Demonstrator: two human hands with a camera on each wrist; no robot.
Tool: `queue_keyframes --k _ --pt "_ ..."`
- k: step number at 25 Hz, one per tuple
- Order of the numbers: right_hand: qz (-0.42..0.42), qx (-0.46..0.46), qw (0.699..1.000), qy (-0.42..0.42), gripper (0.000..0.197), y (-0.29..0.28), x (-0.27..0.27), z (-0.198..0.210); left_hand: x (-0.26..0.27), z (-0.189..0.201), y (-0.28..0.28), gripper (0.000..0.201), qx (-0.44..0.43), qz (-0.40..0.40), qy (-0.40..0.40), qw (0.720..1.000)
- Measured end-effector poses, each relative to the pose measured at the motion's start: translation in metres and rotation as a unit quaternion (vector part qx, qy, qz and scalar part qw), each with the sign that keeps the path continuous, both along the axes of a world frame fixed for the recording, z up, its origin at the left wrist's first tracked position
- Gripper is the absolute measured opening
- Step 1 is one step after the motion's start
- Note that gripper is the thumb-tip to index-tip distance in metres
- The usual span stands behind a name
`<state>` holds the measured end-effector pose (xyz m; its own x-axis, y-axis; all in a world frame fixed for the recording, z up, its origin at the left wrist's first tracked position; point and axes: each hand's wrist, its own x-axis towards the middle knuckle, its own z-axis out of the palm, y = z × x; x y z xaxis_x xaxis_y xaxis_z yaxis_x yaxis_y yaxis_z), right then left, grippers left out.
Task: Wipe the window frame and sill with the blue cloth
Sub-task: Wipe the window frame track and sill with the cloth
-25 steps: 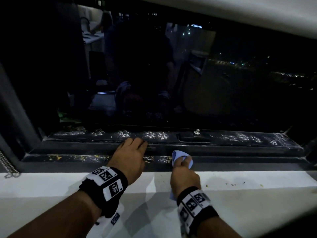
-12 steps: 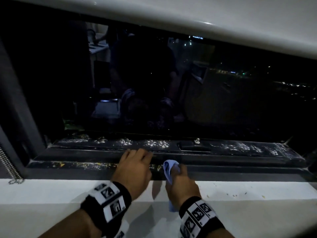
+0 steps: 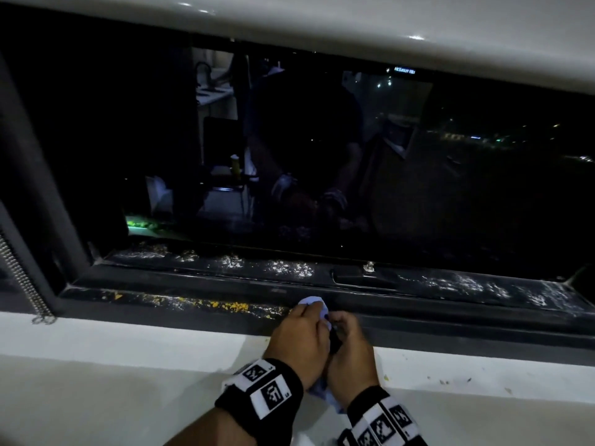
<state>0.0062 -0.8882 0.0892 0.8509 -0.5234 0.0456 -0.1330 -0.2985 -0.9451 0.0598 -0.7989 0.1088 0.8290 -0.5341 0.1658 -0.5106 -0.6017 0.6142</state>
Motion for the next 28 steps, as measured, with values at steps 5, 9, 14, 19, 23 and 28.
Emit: queue_keyframes --k 5,9,14,19,23,28 --pt "0.075 0.150 0.986 -0.020 0.044 -0.032 -0.024 -0.016 -0.009 -0.013 -0.030 0.077 0.123 0.077 -0.034 0.989" --pt "0.031 0.063 0.996 -0.048 0.032 -0.096 -0.053 0.000 -0.022 -0.018 -0.042 0.061 0.184 0.091 -0.014 0.979" --pt "0.034 -0.332 0.940 -0.063 0.024 -0.104 -0.037 0.022 -0.026 -0.025 -0.042 0.083 0.213 0.088 -0.035 0.972" --pt "0.101 -0.560 0.821 -0.053 0.042 -0.075 -0.002 0.023 -0.005 -0.017 -0.024 0.039 0.120 0.037 -0.026 0.992" --pt "0.092 -0.584 0.805 0.047 0.046 -0.050 0.015 0.020 -0.005 -0.016 0.027 0.041 0.057 0.055 -0.081 0.994" --pt "0.148 -0.551 0.821 -0.022 0.045 0.026 0.024 0.010 0.002 -0.015 0.111 0.034 -0.003 0.126 -0.155 0.980"
